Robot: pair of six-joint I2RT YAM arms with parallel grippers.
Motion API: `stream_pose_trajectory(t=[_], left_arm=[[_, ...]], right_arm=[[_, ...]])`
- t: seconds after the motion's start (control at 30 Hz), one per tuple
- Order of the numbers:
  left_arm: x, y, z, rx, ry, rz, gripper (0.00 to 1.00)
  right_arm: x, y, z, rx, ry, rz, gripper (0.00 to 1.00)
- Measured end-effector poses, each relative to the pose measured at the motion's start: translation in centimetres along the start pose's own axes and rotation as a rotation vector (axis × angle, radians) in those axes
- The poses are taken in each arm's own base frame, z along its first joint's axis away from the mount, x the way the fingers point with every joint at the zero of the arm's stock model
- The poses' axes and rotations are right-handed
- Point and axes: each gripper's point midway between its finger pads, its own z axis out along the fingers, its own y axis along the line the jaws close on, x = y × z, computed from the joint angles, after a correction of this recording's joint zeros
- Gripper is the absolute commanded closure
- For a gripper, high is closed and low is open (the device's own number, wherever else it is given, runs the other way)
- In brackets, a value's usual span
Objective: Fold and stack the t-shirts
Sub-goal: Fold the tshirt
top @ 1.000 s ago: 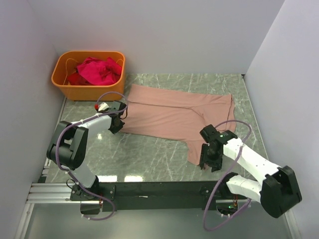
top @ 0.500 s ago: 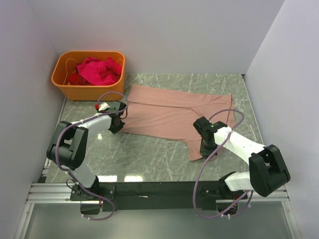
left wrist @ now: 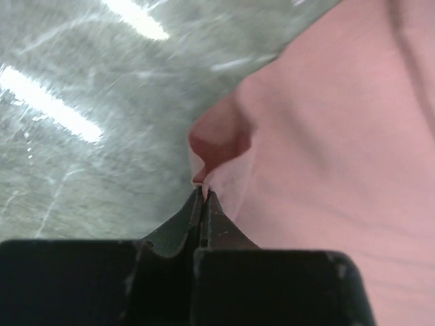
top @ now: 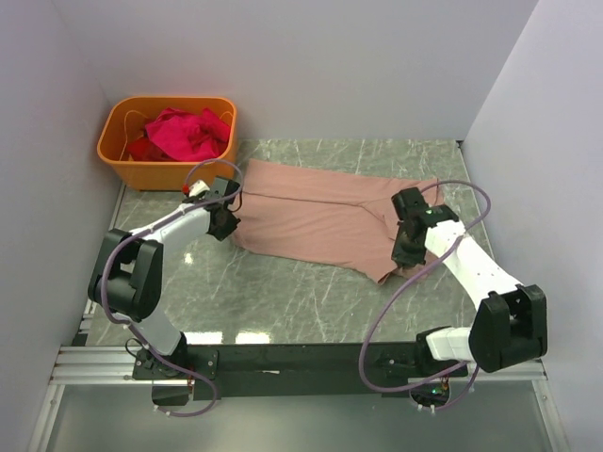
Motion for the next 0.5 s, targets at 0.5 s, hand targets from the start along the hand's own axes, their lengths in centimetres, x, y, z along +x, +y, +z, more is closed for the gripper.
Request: stream_pose_trajectory(t=[0.5], left_arm=[[-3.5,-4.5,-0.8,0.010,-0.040,-0.070,0.99]], right_arm=[[-10.2,0.4,-3.4,-0.032,-0.201,0.117,1.00]])
